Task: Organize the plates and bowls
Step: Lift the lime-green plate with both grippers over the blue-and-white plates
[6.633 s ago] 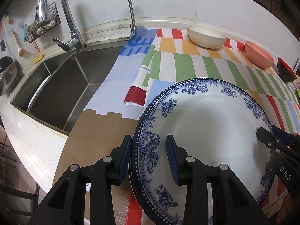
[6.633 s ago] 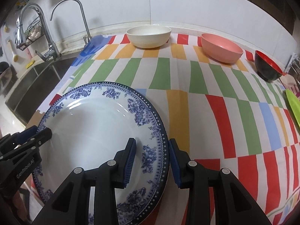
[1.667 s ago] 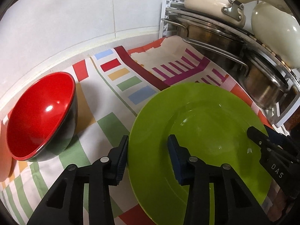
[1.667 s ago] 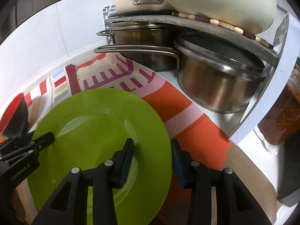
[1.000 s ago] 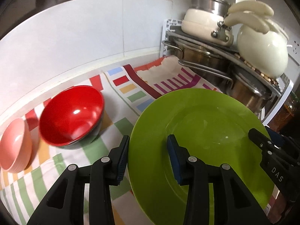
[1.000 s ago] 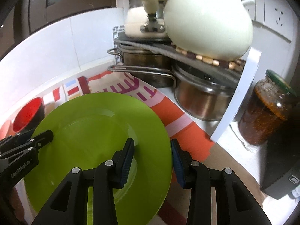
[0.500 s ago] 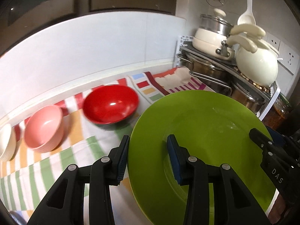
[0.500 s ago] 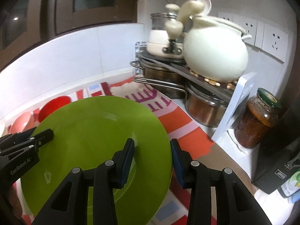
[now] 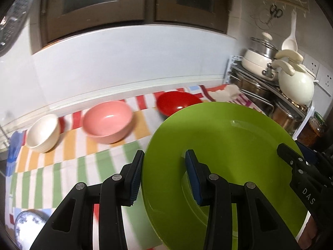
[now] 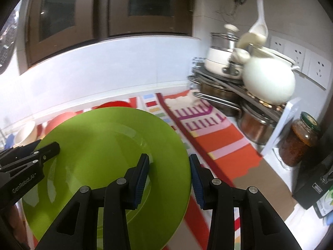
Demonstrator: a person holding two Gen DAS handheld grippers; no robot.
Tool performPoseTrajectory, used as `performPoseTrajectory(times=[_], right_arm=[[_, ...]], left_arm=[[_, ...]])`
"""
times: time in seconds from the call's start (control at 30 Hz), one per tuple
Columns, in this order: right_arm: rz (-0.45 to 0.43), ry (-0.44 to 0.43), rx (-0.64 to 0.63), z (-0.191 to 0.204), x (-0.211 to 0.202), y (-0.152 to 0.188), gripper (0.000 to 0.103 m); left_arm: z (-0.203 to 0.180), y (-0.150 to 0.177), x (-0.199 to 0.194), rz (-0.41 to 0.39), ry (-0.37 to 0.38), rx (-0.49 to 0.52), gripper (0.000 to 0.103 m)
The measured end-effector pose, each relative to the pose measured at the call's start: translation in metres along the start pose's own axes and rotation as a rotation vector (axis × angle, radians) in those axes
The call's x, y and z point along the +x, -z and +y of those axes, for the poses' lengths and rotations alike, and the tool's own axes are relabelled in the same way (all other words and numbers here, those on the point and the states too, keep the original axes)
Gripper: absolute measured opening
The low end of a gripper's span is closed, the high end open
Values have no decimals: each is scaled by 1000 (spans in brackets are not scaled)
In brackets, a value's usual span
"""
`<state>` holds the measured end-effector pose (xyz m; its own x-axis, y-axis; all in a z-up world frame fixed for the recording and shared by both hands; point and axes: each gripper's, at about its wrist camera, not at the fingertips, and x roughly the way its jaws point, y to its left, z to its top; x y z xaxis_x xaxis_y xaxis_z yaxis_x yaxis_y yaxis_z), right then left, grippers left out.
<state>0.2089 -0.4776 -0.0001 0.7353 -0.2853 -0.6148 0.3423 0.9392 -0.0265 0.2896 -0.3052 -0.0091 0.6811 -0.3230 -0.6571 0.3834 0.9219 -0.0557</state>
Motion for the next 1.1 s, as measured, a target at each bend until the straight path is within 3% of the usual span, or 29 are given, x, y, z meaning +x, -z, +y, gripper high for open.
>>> performPoseTrajectory(times=[1.1], right_arm=[[-33,-236,-194,214,-79,39,40]], left_arm=[[211,89,-128,-38,-224,-199,40]])
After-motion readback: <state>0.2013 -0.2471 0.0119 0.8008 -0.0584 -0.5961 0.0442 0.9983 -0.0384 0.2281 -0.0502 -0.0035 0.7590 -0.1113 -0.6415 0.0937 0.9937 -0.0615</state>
